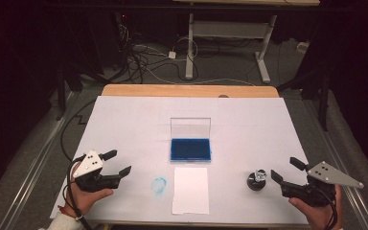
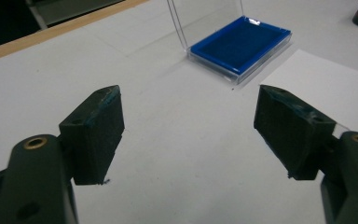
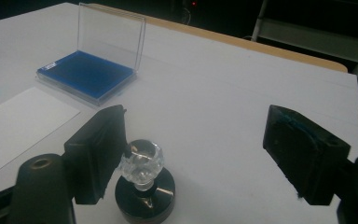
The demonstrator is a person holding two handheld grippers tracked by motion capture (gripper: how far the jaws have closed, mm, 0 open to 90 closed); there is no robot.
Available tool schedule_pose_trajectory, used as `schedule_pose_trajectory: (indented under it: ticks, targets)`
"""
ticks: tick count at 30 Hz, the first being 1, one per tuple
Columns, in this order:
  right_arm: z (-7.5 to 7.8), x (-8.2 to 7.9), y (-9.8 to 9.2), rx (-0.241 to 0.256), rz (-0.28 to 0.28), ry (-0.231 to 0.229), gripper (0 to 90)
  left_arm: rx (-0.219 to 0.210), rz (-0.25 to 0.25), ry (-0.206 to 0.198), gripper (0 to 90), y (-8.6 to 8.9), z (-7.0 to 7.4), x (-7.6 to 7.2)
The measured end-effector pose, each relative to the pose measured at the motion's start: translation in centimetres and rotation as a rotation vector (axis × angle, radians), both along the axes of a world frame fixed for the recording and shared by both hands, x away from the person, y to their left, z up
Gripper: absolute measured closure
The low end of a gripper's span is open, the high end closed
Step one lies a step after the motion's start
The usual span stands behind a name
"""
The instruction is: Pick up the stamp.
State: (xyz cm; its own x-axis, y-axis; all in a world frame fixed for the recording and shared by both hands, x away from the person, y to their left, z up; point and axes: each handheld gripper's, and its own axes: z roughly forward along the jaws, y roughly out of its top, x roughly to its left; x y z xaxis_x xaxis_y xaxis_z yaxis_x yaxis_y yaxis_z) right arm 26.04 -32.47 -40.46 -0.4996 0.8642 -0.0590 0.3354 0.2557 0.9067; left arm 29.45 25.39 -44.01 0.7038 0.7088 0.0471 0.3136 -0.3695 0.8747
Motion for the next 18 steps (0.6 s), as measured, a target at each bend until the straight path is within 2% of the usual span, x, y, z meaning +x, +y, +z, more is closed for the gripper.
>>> schedule_pose_trajectory:
  ticks: [4, 6, 14, 18]
  targets:
    - [0.3, -0.1, -0.1, 0.001, 0.006, 0.001, 21.7, 0.047, -0.013, 0.011, 23.5, -0.6, -0.4, 0.2]
    - [0.7, 0.0, 0.1, -0.011, 0.024, 0.008, 21.8, 0.043, -0.014, 0.021, 23.5, -0.6, -0.5, 0.2]
    - [1.2, 0.1, 1.1, -0.062, 0.072, 0.039, 24.5, 0.058, -0.009, 0.019, 25.2, -0.5, -0.5, -0.1]
    - [1.8, -0.1, 1.2, -0.06, 0.084, 0.044, 25.0, 0.063, -0.016, 0.017, 25.4, -0.6, -0.4, -0.3]
